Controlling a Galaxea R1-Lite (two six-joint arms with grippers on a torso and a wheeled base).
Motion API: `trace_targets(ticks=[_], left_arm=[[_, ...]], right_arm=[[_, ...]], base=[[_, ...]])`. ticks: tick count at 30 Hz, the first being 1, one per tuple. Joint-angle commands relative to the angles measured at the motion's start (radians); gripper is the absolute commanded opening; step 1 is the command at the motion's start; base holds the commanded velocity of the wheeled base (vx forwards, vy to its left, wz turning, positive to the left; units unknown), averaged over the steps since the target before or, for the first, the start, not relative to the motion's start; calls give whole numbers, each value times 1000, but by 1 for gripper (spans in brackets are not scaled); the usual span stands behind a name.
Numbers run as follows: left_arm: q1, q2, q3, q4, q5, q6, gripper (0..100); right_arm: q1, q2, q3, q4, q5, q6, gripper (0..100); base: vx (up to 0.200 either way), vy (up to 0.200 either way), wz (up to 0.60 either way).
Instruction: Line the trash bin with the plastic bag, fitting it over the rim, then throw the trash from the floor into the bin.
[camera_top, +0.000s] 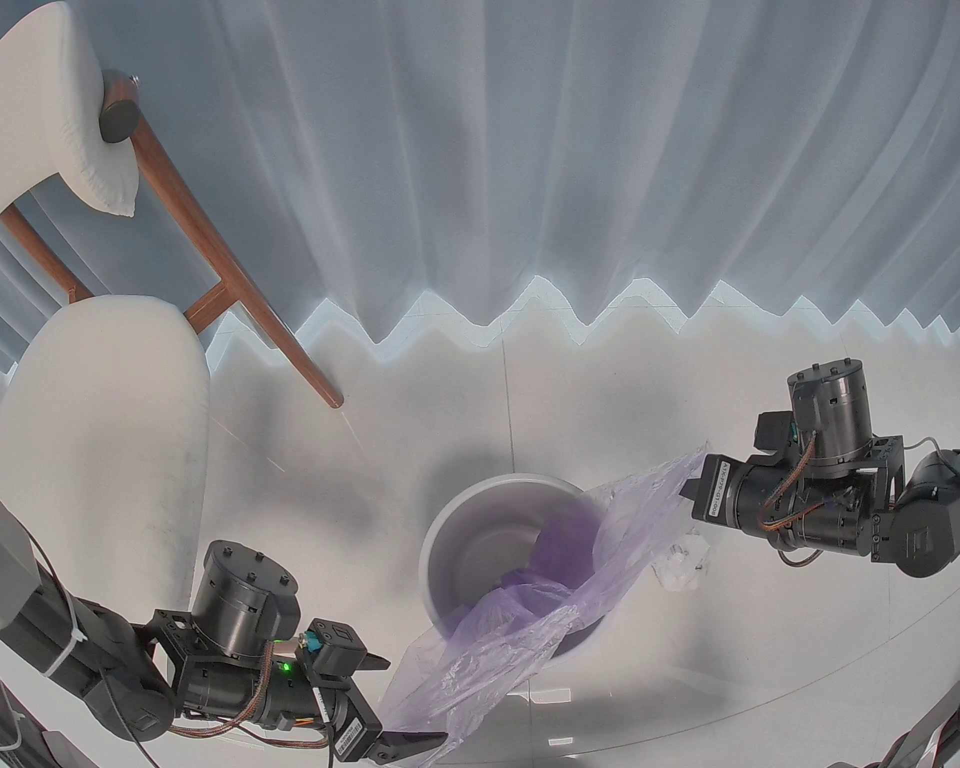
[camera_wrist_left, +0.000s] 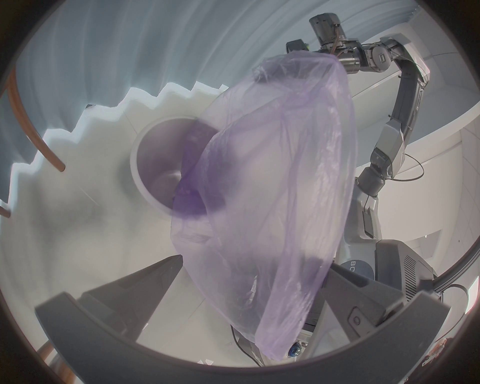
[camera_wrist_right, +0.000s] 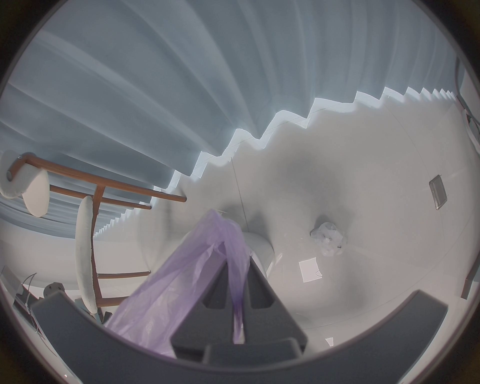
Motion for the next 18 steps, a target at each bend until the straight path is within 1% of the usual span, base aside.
trace_targets(ticks=[1,4,6,17,18], left_arm=[[3,31,4,-1,19,0,100],[10,36,13,-1,65,-10,100],[19,37,15,-1,76,-11,100],[30,36,13,-2,76,-10,100],[30,36,13,-2,74,-10,0]], right_arm=[[-1,0,5,0,1,0,0],[-1,-4,7,0,1,2,0],[-1,-5,5,0,-1,2,0],[1,-5,7,0,-1,0,0],[1,-5,5,0,-1,0,0]], base=[[0,0,0],[0,0,0],[0,0,0],[0,0,0],[0,0,0]])
